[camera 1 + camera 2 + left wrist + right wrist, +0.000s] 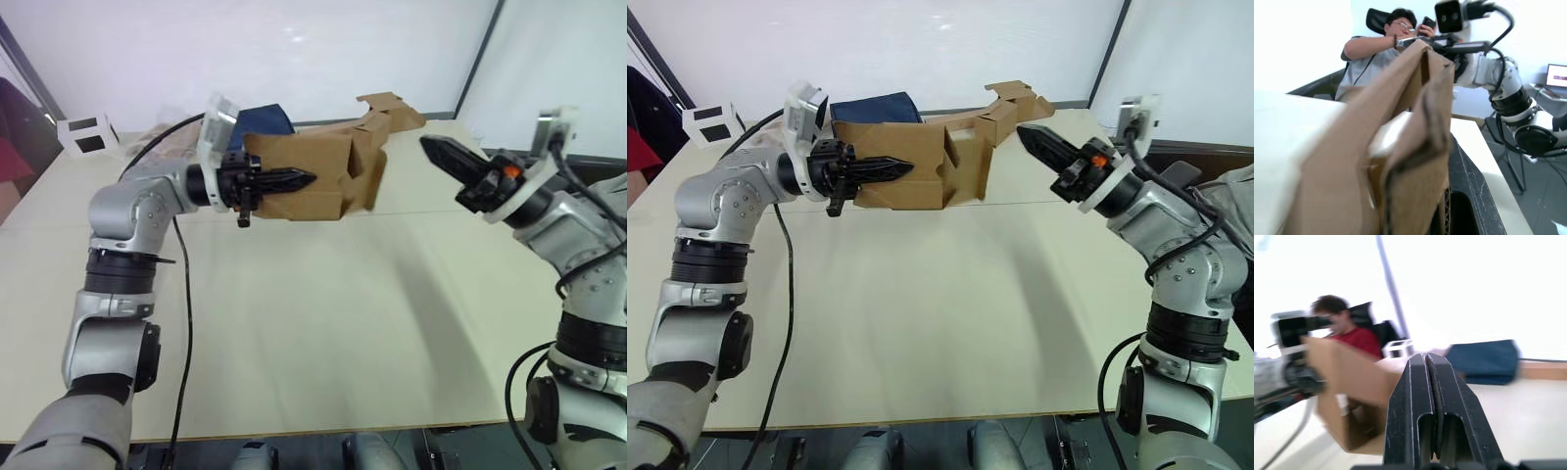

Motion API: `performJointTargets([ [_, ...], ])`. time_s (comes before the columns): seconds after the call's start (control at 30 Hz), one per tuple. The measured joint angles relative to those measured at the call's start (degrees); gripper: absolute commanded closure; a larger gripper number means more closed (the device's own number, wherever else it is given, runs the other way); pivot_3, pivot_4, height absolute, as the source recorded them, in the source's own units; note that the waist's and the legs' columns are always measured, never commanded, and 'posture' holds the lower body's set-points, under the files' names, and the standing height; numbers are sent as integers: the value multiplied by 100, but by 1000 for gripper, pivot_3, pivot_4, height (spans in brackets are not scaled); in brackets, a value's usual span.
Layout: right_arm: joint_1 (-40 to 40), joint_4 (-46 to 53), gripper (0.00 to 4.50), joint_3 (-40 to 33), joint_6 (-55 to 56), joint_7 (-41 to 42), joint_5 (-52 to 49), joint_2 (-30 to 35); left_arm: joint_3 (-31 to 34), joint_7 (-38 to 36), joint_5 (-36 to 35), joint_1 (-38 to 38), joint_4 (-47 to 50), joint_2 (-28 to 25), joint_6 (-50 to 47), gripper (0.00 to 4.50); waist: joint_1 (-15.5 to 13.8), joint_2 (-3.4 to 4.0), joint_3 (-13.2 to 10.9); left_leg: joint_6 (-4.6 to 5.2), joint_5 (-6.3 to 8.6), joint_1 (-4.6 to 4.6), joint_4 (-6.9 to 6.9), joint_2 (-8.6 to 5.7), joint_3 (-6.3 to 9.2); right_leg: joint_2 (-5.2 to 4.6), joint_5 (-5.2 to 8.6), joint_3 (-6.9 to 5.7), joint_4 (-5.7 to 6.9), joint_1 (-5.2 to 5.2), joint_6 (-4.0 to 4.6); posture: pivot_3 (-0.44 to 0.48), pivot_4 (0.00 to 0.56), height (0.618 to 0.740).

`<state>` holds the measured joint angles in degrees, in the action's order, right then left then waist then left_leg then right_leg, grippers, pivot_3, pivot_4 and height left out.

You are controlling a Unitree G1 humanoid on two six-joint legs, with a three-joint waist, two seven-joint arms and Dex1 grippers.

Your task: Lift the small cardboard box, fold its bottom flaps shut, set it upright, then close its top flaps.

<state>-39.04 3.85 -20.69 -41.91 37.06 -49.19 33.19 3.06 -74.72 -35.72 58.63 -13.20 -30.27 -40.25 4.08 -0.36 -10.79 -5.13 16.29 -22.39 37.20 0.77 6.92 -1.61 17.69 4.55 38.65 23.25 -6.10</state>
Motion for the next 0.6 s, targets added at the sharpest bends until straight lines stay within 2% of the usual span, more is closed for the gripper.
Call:
performJointTargets([
  [0.23, -291, -1089, 4477, 353, 820, 26, 789, -274, 1, -6, -40, 33, -25, 2, -63, 4500, 13, 1, -1, -2, -1, -1, -1, 1, -4, 1, 0, 3, 0, 4, 0, 0, 150, 740],
  [0.47, -318, -1257, 4477, 747, 1066, 117, 1137, -535, 8, -6, -128, 83, -71, -27, -83, 4500, -18, 1, -1, -39, -22, -4, 0, -1, -4, -4, 0, 2, -2, 4, 0, 0, 150, 740],
  [0.6, 8, -1246, 4477, 990, 1121, 286, 1363, -519, 31, -3, -219, 84, -70, -37, -166, 4500, 0, 1, -1, -39, -21, -3, -1, 0, -3, -1, 0, 2, -1, 4, 0, 0, 150, 740],
])
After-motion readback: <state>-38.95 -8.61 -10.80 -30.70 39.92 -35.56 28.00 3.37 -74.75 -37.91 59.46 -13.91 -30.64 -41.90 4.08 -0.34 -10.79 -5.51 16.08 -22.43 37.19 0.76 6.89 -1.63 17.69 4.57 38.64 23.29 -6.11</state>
